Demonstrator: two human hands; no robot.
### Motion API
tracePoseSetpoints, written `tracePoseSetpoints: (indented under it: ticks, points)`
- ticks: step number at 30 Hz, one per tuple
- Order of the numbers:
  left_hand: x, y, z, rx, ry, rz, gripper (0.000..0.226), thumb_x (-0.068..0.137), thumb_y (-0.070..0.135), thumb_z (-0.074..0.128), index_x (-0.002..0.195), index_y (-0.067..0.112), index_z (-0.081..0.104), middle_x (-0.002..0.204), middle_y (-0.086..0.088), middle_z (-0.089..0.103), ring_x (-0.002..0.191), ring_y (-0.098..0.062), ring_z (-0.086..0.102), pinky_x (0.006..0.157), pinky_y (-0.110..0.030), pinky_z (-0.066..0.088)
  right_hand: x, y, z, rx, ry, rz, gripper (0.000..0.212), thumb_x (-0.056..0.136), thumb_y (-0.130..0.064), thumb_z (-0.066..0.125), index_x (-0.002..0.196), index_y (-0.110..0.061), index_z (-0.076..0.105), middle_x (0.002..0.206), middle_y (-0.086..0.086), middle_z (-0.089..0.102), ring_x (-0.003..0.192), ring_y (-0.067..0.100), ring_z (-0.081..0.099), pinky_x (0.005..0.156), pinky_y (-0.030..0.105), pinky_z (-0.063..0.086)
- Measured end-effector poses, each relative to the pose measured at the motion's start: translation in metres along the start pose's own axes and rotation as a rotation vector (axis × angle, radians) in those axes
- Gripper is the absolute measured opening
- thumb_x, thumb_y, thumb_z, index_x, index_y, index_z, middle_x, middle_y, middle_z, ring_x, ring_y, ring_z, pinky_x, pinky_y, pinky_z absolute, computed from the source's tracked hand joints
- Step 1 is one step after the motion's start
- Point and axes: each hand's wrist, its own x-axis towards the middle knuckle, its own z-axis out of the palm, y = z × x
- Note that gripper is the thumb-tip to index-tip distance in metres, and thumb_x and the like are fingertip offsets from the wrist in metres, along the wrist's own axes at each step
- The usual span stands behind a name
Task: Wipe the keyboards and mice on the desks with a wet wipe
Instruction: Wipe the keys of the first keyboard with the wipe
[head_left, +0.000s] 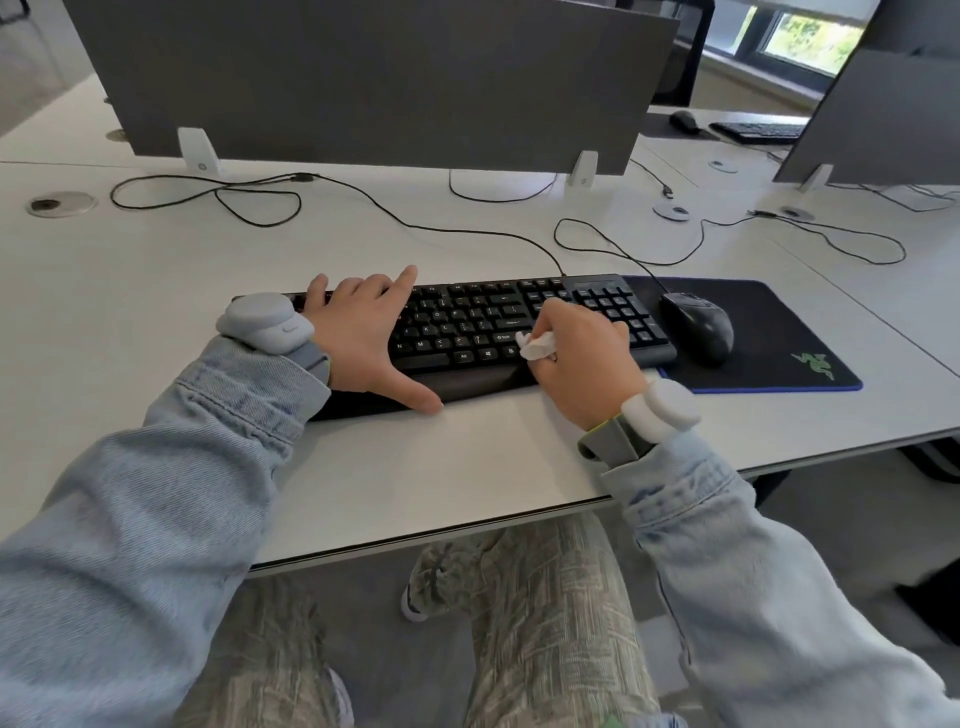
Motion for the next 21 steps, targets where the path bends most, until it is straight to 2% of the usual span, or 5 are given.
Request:
tracePoseSetpoints:
  ticks: [8, 13, 17, 19, 21]
  points:
    - [0.0, 0.0, -0.001, -0.002, -0.019, -0.001, 0.163, 0.025, 0.102, 0.041, 0.159, 0.026, -0.013, 0.163, 0.001, 0.015, 0.151, -0.025, 0.012, 0.123, -0.055, -0.002, -0.01, 0.023, -0.012, -0.013, -0.046, 0.017, 0.009, 0.09, -0.023, 0.055, 0.088, -0.023, 0.046, 0.092, -0.003, 0.058, 0.088, 0.025, 0.053, 0.088, 0.041, 0.033]
    - [-0.001, -0.001, -0.003, 0.015, -0.028, 0.001, 0.163, 0.025, 0.102, 0.041, 0.159, 0.025, -0.013, 0.165, 0.0, 0.012, 0.152, -0.023, 0.01, 0.123, -0.055, -0.003, -0.02, 0.046, -0.021, -0.069, -0.024, 0.042, 0.006, 0.09, -0.021, 0.055, 0.09, -0.023, 0.049, 0.093, -0.004, 0.058, 0.087, 0.024, 0.053, 0.083, 0.039, 0.03]
    - [-0.002, -0.006, -0.005, 0.018, -0.039, 0.004, 0.166, 0.023, 0.105, 0.04, 0.159, 0.026, -0.014, 0.167, 0.001, 0.009, 0.154, -0.022, 0.007, 0.122, -0.054, -0.008, -0.028, 0.071, -0.032, 0.102, 0.036, 0.02, 0.007, 0.087, -0.018, 0.06, 0.089, -0.023, 0.056, 0.09, -0.006, 0.061, 0.084, 0.018, 0.057, 0.081, 0.041, 0.045]
    - [-0.006, -0.011, -0.006, 0.019, -0.039, 0.001, 0.166, 0.023, 0.107, 0.041, 0.158, 0.029, -0.015, 0.168, 0.002, 0.006, 0.154, -0.018, 0.003, 0.122, -0.055, -0.011, -0.032, 0.077, -0.034, 0.197, 0.077, -0.032, 0.004, 0.088, -0.019, 0.062, 0.09, -0.021, 0.06, 0.087, -0.006, 0.061, 0.079, 0.011, 0.055, 0.074, 0.033, 0.047]
    - [-0.016, -0.021, -0.009, 0.006, -0.04, -0.013, 0.162, 0.025, 0.105, 0.046, 0.157, 0.036, -0.018, 0.168, 0.005, 0.003, 0.154, -0.013, -0.003, 0.121, -0.056, -0.014, -0.035, 0.071, -0.034, 0.22, 0.071, -0.077, 0.006, 0.089, -0.019, 0.064, 0.095, -0.02, 0.063, 0.086, -0.01, 0.059, 0.076, 0.005, 0.051, 0.069, 0.021, 0.042]
